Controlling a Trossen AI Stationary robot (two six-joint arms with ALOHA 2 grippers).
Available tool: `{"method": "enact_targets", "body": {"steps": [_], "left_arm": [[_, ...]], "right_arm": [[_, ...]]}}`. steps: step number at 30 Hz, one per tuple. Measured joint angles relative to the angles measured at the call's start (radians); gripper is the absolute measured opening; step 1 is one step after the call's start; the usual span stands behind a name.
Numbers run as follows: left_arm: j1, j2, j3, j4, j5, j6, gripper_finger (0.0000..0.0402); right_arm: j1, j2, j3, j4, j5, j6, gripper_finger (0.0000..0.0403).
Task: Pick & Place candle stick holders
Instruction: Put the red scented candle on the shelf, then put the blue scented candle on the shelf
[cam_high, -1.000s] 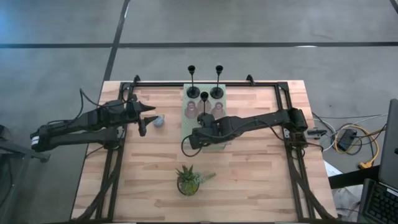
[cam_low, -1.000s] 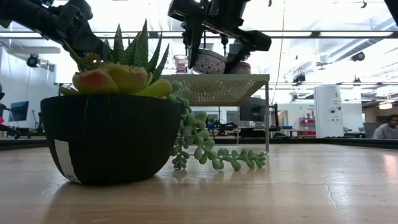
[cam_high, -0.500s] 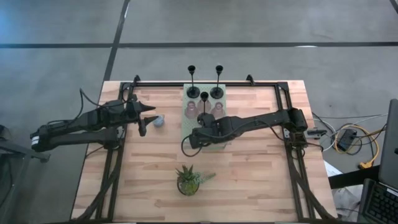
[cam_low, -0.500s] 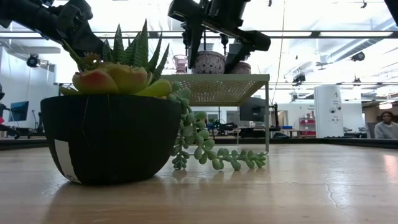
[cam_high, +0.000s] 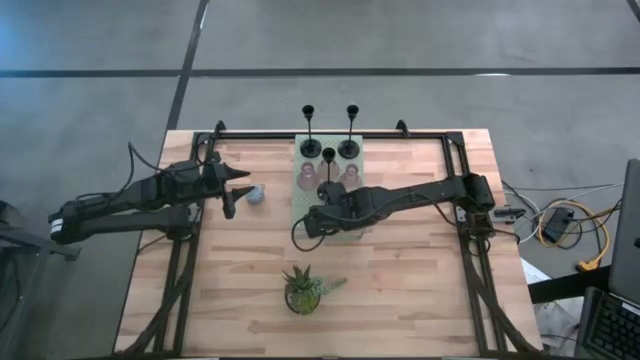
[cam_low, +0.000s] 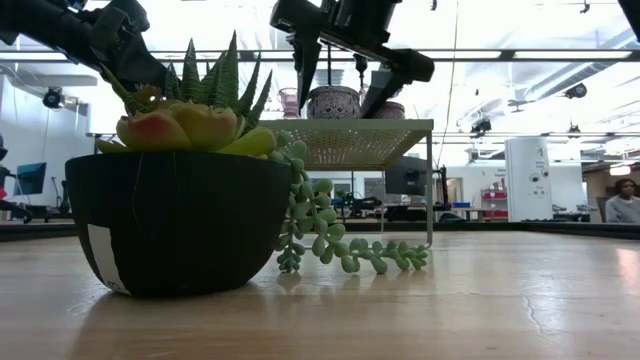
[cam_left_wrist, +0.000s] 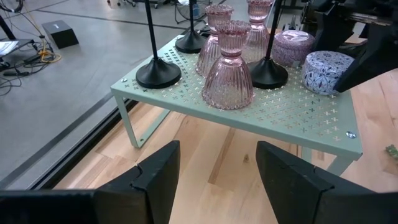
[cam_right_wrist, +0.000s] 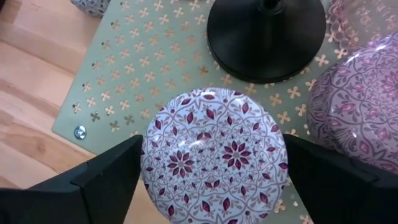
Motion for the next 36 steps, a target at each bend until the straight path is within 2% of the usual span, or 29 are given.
{"method": "enact_targets", "body": {"steps": [20,27,36], "left_arm": [[-0.001,0.000,0.000,0.000,0.000,0.000,0.0216],[-0.001,0.000,0.000,0.000,0.000,0.000,0.0216],[0.000,0.000,0.000,0.000,0.000,0.000,0.0216]], "right_arm": [[0.000,-0.074,0.000,0.019,0.035,-0.053,0.0368],[0.005,-0.121,0.000,0.055,0.081,-0.078,0.0368],[0.027,-0.236,0.000,0.066,0.115,-0.211,0.0368]]}}
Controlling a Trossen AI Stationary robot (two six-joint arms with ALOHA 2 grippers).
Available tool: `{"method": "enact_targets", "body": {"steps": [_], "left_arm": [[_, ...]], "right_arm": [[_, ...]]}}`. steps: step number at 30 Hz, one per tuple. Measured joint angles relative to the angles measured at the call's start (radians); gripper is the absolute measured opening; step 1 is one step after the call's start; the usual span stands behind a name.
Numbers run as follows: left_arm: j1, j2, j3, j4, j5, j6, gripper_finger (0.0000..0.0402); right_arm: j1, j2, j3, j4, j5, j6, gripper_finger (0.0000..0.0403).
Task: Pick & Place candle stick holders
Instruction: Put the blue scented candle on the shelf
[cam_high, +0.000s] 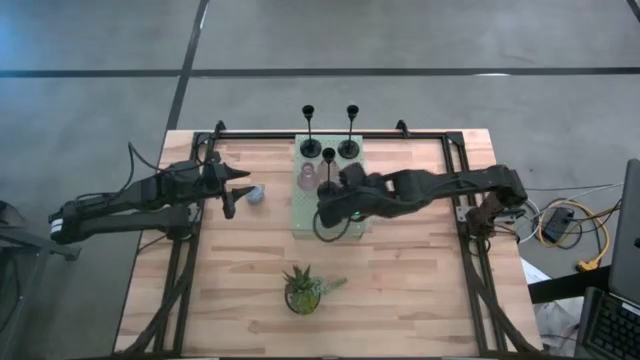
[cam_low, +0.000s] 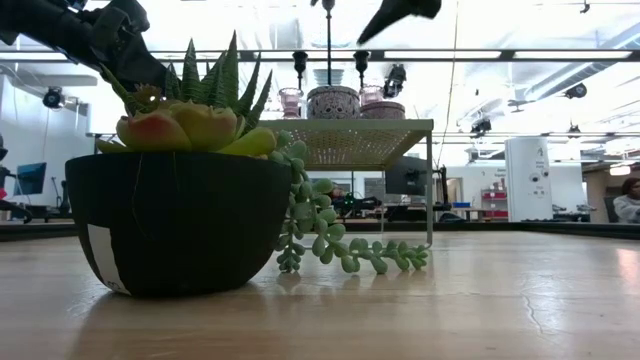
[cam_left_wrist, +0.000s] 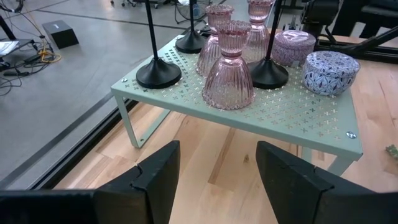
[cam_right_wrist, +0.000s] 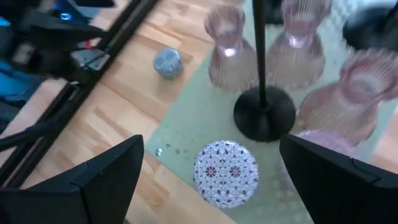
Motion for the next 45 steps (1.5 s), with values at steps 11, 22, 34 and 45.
{"method": "enact_targets", "body": {"steps": [11,22,34,45], "left_arm": [[0.000,0.000,0.000,0.000,0.000,0.000,0.0216],[0.000,0.000,0.000,0.000,0.000,0.000,0.0216],[0.000,0.000,0.000,0.000,0.000,0.000,0.0216],[0.000,0.000,0.000,0.000,0.000,0.000,0.0216]], "right_arm": [[0.005,-0.215,0.000,-0.074,0.004,-0.346,0.0365],[-0.013,-0.462,-0.017,-0.222,0.004,-0.775,0.0238],[-0.277,-0.757,-0.284,-0.074,-0.294,-1.227,0.0063],[-0.763,-0.965,-0.529,0.037,-0.787,-1.386,0.0008]]}}
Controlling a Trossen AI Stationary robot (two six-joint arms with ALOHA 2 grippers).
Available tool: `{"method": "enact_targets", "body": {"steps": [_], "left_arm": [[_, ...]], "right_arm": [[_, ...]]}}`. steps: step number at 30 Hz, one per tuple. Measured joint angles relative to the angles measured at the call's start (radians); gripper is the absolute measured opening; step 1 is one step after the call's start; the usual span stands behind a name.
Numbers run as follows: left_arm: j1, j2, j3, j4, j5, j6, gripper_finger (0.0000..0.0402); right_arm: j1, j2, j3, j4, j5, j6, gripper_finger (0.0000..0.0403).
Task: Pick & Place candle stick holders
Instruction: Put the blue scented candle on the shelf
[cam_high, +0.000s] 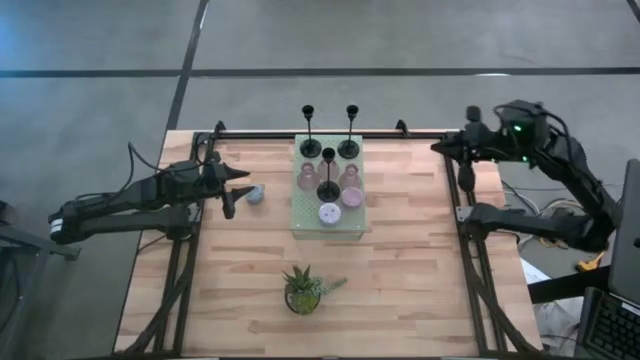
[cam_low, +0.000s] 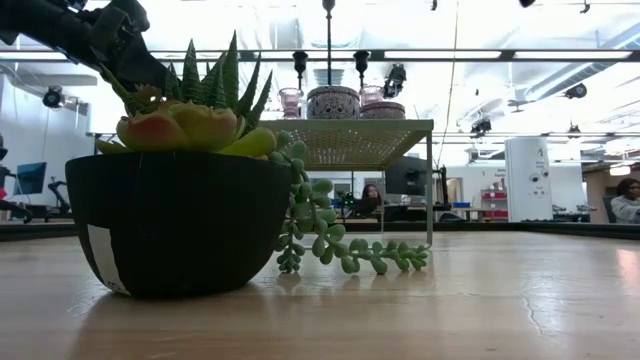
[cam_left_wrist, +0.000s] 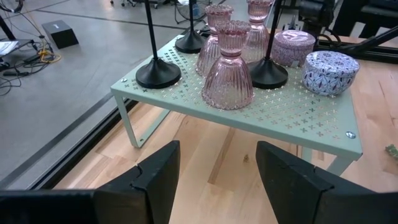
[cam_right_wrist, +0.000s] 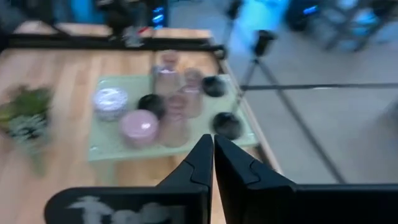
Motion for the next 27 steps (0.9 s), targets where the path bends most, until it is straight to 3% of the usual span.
{"method": "enact_targets", "body": {"steps": [11,27], "left_arm": [[0.001,0.000,0.000,0.000,0.000,0.000,0.0216],[0.000,0.000,0.000,0.000,0.000,0.000,0.0216]], "right_arm": [[-0.051,-0.353,-0.310,0.137,0.153,0.141,0.0008],[-0.050,-0.736,-0.516,0.133,0.144,0.227,0.0008]]}}
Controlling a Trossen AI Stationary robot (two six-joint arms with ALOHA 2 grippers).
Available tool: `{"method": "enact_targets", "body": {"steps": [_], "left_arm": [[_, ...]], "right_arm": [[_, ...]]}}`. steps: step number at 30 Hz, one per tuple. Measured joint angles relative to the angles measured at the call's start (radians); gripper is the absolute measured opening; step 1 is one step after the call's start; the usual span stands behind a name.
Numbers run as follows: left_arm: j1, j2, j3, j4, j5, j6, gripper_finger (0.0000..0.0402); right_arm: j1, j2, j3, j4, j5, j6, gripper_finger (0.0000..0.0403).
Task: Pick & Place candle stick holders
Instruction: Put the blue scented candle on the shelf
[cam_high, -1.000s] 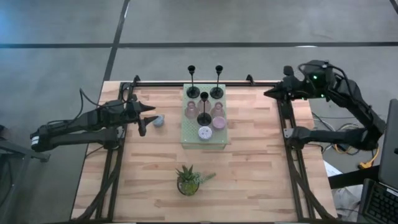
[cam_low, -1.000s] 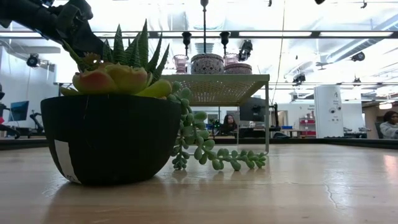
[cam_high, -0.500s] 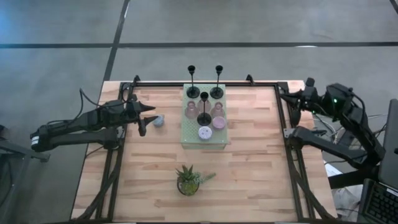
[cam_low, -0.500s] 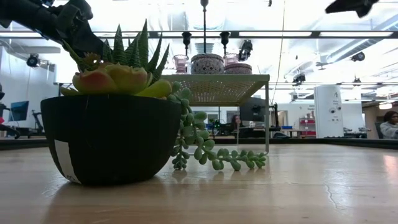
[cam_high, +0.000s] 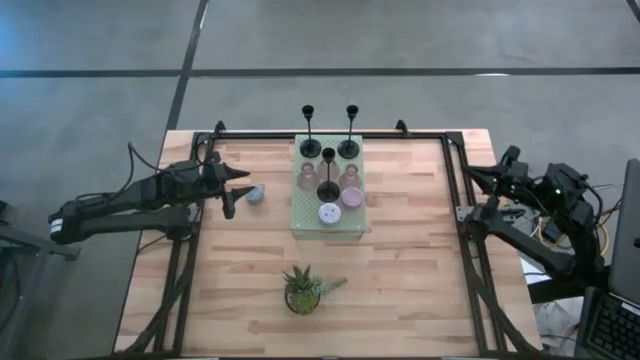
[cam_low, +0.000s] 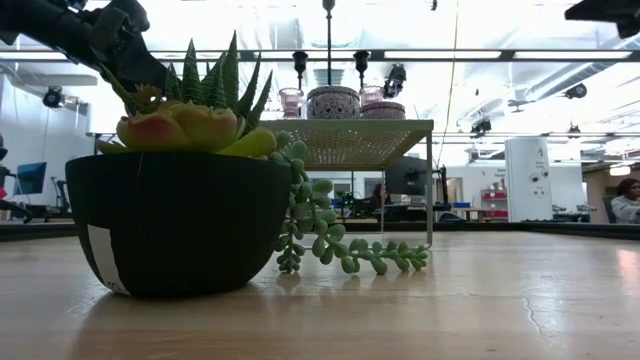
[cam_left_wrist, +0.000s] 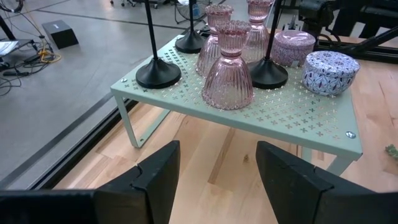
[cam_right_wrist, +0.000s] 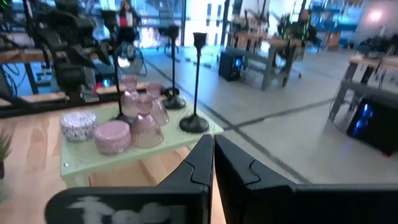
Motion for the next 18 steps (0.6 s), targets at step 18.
{"method": "enact_targets", "body": {"steps": [18], "left_arm": [[0.000,0.000,0.000,0.000,0.000,0.000,0.0216]], "right_arm": [[0.000,-0.040,0.013,-0.022,0.006,0.000,0.0008]]}}
